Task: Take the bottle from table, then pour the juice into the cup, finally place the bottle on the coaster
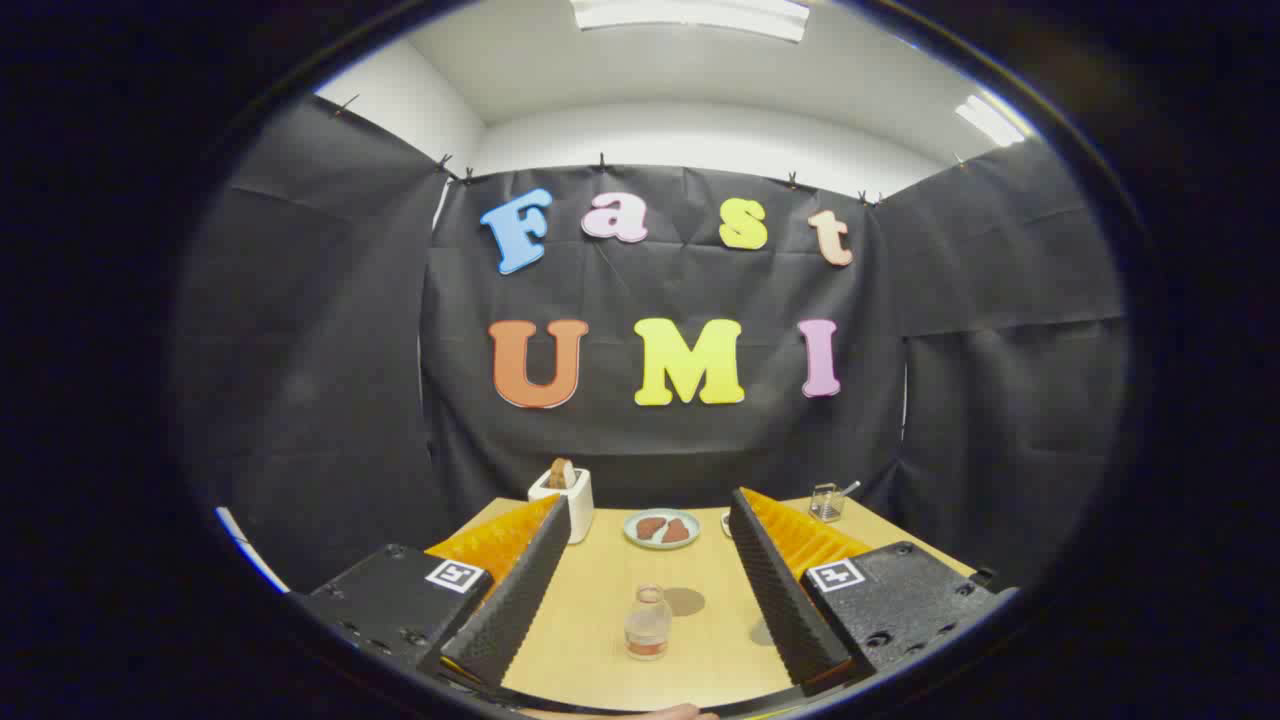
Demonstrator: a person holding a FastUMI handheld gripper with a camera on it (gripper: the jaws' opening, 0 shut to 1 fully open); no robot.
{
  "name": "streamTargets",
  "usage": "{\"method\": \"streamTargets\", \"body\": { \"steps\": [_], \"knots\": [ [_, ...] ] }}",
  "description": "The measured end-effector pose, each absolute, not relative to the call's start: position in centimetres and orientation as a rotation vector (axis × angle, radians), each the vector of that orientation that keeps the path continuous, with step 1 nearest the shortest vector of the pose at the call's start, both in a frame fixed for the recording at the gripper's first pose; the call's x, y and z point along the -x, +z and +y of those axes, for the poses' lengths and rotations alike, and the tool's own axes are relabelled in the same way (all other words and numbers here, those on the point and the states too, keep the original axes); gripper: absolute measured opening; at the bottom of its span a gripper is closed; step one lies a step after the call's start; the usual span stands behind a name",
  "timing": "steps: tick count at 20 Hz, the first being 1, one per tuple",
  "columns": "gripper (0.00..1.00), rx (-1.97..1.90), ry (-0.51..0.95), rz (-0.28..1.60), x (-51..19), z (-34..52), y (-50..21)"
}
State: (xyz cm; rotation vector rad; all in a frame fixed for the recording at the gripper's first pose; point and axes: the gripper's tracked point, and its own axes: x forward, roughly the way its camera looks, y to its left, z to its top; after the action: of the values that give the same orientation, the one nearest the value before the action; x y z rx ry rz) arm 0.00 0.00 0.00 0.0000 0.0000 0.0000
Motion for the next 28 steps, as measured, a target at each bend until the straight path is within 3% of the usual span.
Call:
{"method": "streamTargets", "body": {
  "steps": [18, 28],
  "knots": [
    [1.0, -0.003, -0.047, -0.047, -0.2, -1.1, -1.5],
    [1.0, 0.009, -0.039, -0.041, -2.4, 0.0, -7.3]
  ]
}}
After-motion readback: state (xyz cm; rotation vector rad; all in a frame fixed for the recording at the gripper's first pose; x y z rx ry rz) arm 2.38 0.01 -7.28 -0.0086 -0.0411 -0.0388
